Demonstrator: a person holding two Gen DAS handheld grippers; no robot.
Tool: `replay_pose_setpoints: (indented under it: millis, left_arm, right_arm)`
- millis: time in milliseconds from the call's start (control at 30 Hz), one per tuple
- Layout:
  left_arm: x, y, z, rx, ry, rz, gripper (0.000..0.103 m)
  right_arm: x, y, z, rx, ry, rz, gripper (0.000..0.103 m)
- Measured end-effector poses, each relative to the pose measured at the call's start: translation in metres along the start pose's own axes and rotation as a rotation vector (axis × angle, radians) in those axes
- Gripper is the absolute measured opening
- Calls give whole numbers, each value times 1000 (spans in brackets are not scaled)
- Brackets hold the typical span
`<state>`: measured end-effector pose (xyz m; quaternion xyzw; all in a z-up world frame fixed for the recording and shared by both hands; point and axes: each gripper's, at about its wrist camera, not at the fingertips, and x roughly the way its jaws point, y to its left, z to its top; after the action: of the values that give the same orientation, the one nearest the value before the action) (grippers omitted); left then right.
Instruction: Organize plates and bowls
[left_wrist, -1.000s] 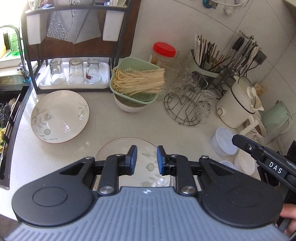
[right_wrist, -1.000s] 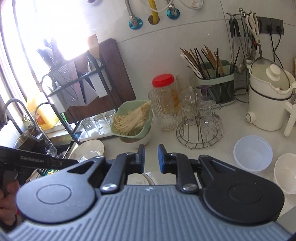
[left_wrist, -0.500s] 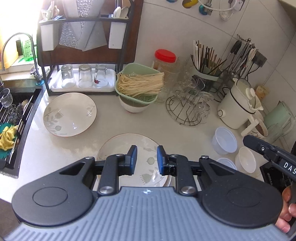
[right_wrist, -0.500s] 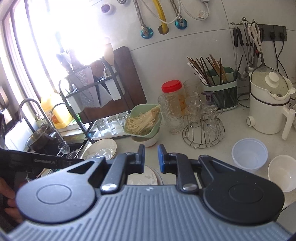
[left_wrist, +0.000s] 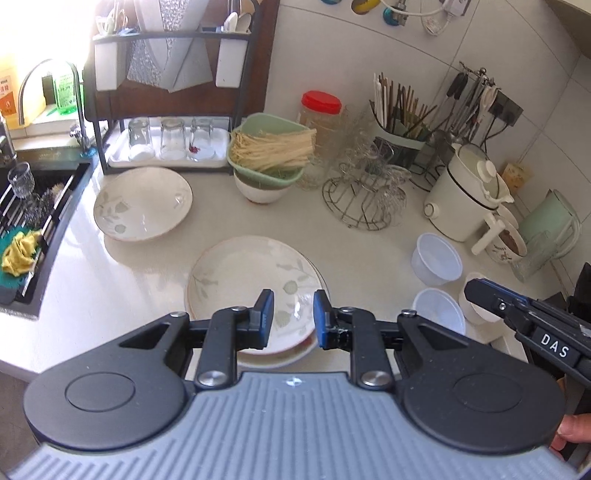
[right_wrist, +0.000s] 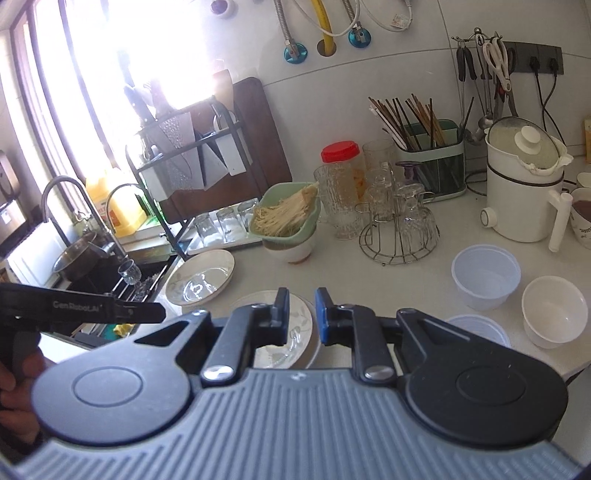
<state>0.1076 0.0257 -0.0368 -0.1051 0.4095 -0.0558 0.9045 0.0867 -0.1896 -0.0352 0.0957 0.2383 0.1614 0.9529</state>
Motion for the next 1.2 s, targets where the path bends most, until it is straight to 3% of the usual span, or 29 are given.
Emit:
replay_pose_setpoints:
  millis: [367, 1033, 1200]
  left_arm:
    - [-1, 1, -20, -1, 9, 18, 25]
    - [14, 24, -8, -16, 13, 43, 25]
    - [22, 34, -7, -28, 29, 31, 32]
  right_arm:
    - [0, 1, -14, -7, 4, 20, 19]
    - [16, 12, -17, -35, 37, 44, 19]
    - [20, 23, -17, -90, 12, 9, 19]
